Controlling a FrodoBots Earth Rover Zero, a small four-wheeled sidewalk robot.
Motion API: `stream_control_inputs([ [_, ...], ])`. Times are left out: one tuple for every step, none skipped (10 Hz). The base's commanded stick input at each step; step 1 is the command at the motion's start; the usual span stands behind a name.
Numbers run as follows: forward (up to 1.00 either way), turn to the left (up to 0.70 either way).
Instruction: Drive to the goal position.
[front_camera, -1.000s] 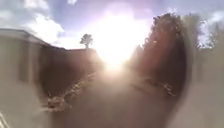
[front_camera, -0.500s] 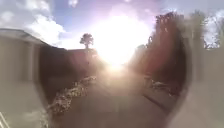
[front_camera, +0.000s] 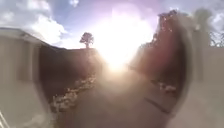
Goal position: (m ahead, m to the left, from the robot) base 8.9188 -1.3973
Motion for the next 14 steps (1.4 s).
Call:
stream_control_inputs([
  [1.00,0.00],
  [1.00,0.00],
  [1.00,0.00],
  [1.00,0.00],
  [1.00,0.00],
  [1.00,0.00],
  [1.00,0.00],
  [1.00,0.00],
  [1.00,0.00],
  [1.00,0.00],
  [1.00,0.00],
  [1.00,-0.09],
  [1.00,-0.23],
  [1.00,-0.37],
])
